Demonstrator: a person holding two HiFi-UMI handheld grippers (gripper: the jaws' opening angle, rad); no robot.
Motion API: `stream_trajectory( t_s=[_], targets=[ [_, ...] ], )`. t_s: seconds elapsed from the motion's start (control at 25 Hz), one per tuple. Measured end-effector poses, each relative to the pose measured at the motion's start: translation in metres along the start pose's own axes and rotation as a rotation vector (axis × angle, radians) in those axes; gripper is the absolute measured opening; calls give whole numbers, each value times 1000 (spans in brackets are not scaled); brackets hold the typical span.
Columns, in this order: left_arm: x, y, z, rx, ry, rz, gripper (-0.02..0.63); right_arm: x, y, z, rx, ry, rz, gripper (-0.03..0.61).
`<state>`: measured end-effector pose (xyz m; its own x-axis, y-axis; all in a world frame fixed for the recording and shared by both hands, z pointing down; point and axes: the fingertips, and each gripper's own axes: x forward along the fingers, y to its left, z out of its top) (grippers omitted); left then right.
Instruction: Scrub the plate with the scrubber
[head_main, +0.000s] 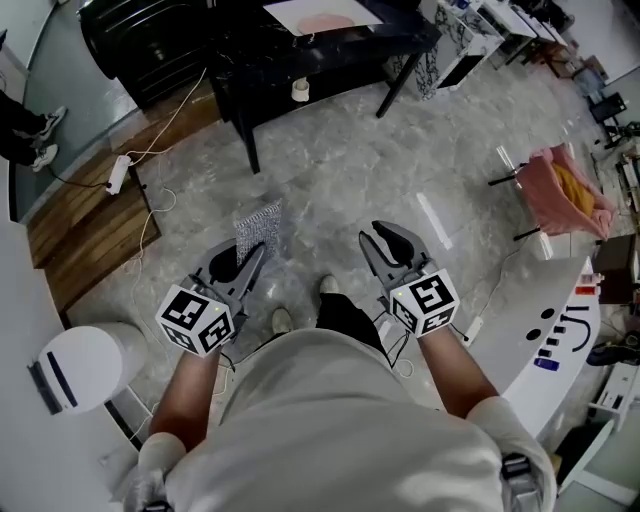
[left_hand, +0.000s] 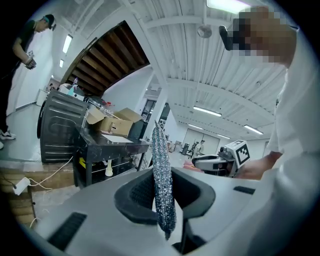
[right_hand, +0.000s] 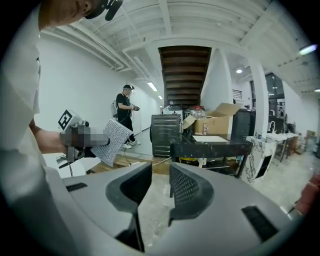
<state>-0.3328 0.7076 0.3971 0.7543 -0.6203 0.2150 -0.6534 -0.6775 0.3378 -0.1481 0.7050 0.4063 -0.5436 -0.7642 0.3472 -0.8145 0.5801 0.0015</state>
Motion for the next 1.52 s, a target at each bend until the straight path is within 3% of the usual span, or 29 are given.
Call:
stream_trajectory(
  t_s=[0.36, 0.72, 0.96, 1.2, 1.52],
  targets=[
    [77, 43, 30, 8, 1, 15, 66, 61, -82, 11, 21, -16, -3, 153],
    [198, 74, 86, 33, 31, 66, 66, 118, -205, 44, 20, -44, 52, 153],
    [287, 82, 114, 60, 30, 68, 66, 146, -288, 44, 55, -46, 47, 153],
    [340, 103, 135, 62, 35, 65, 66, 177, -340, 46, 107, -38, 35, 153],
    [405, 169, 161, 49, 23, 32, 64, 237, -413, 55, 123, -1, -17, 153]
  ],
)
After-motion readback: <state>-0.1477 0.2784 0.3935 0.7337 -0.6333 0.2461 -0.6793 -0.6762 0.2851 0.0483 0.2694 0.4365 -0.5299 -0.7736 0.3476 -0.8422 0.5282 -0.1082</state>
